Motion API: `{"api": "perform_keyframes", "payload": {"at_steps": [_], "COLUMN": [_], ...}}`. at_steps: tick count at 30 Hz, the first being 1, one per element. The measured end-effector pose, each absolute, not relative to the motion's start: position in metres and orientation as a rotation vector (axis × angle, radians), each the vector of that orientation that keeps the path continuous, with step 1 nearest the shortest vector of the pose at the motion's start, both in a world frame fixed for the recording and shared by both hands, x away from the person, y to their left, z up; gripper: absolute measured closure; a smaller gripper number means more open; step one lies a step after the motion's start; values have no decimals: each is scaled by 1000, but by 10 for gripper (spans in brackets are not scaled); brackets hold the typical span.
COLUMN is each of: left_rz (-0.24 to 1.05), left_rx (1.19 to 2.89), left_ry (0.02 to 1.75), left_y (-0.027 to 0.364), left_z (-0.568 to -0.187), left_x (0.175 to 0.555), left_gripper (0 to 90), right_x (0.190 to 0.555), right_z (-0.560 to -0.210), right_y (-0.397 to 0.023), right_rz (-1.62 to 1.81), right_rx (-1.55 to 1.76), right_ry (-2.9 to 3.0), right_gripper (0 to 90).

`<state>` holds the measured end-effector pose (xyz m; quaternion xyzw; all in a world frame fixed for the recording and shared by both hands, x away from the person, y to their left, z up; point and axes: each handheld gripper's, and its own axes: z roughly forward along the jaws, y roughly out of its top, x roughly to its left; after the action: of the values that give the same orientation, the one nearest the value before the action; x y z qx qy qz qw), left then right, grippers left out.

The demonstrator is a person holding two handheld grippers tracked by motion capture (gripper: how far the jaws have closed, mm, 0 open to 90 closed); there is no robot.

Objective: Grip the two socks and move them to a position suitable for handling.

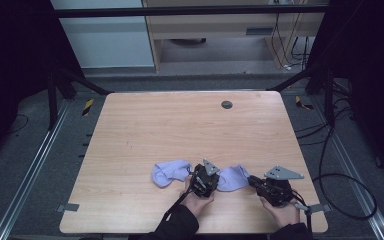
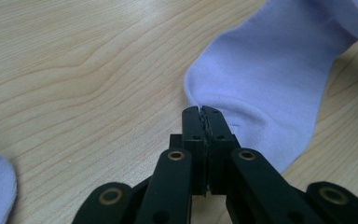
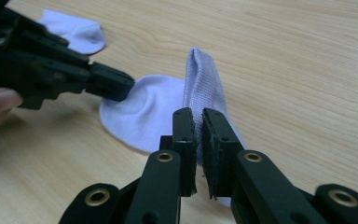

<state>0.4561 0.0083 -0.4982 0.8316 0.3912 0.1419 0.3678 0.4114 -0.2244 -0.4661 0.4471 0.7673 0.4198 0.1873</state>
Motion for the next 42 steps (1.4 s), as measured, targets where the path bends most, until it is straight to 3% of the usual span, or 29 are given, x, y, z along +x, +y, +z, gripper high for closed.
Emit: {"api": "perform_keyframes", "payload": {"at_steps": [18,26,30,34,42], "left_rz": [370,388,409,407,354], "left_rx": [2147,2121,2119,2118,2126], "left_ry": [1001,1008,999,1000,1015], "left_y": [8,10,10,12,12], "left_z": [-498,-496,-493,-492,-494], "left_x": [456,455,452,451,453], "left_gripper": [871,655,618,626,742], "right_x": [449,453,452,454,471], "right_z": [-481,-478,-477,-481,-495], "right_y": [-238,-247,-255,-260,-262], "right_rz": [988,962,949,925,916], "right_rx": [1342,1334,1362,1391,1425], "right_ry": [2081,2023,2012,2030,2082], "right_gripper": [791,639,614,609,669]}}
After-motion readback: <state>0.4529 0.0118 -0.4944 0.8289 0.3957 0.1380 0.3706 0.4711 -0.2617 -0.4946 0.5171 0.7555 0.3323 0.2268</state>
